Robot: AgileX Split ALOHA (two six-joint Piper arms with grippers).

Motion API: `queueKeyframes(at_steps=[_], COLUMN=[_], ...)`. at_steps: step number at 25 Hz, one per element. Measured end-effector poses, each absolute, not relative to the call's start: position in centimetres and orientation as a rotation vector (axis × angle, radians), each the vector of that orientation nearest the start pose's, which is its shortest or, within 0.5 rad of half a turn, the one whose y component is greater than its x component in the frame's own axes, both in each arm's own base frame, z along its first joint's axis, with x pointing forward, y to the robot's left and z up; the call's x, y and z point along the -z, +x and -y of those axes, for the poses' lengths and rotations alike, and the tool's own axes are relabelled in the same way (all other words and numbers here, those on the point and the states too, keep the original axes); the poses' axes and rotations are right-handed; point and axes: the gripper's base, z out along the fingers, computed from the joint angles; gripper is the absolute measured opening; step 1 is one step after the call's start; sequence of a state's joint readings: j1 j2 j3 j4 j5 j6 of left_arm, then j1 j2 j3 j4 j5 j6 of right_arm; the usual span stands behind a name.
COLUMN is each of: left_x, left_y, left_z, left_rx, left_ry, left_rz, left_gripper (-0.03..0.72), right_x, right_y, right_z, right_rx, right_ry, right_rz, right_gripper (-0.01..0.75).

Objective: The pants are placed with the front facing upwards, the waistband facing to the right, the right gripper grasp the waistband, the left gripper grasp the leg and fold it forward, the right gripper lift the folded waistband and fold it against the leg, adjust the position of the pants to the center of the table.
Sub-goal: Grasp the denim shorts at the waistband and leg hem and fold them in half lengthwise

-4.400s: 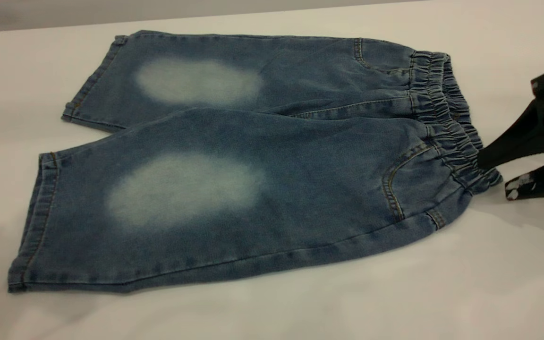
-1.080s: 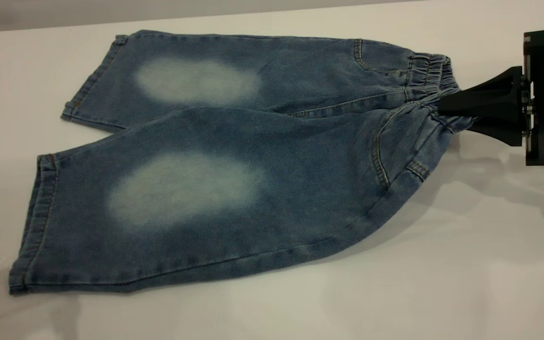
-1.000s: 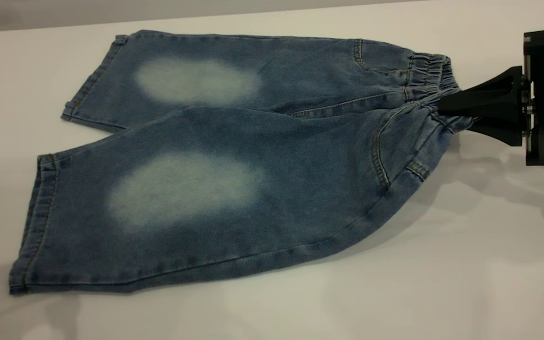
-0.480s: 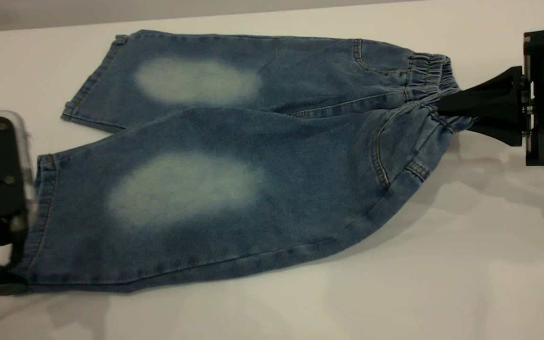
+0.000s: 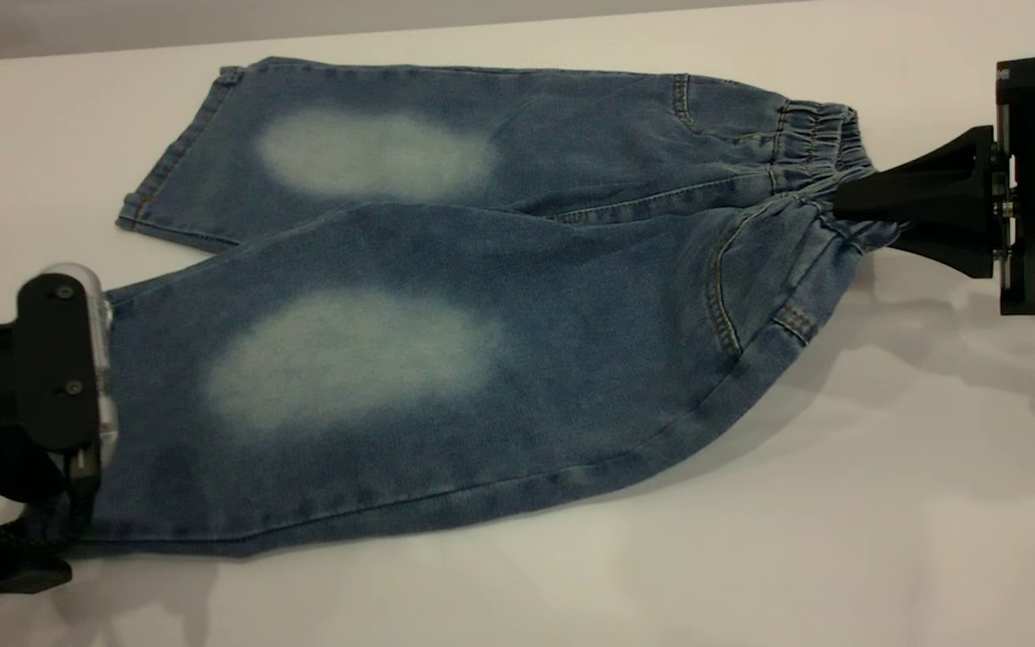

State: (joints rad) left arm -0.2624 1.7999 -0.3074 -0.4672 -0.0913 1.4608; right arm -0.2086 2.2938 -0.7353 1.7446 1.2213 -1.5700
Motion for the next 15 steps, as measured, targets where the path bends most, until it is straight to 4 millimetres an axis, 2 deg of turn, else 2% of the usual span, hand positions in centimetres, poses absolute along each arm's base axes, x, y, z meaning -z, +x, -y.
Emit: queueKeyframes(at_steps=[6,9,11,15], left_x=[-4.89,-4.71,-4.73,-5.13], left_y=[19.10,19.21,19.19,19.19], left_z=[4.68,4.72,4.73,4.81], left_rx=[-0.192,-0.188,-0.184,-0.175], left_ry=[1.718,1.722,1.722,1.718], left_rz=[-2.374,-2.380,-2.381,-2.374], left_gripper=[0.411,0.375,0.310,0.110], right_x=[-3.24,-3.24,-3.24,-3.24], right_y=[29.18,29.18,29.18,29.17], right_z=[-2.43,-2.43,-2.43,-2.38], right_rx=[-1.614,-1.614,-1.614,-1.613], right_ry=[0.366,0.366,0.366,0.367], right_rz=[-2.310,-2.310,-2.310,-2.310], right_gripper=[0.037,0.037,0.037,0.037])
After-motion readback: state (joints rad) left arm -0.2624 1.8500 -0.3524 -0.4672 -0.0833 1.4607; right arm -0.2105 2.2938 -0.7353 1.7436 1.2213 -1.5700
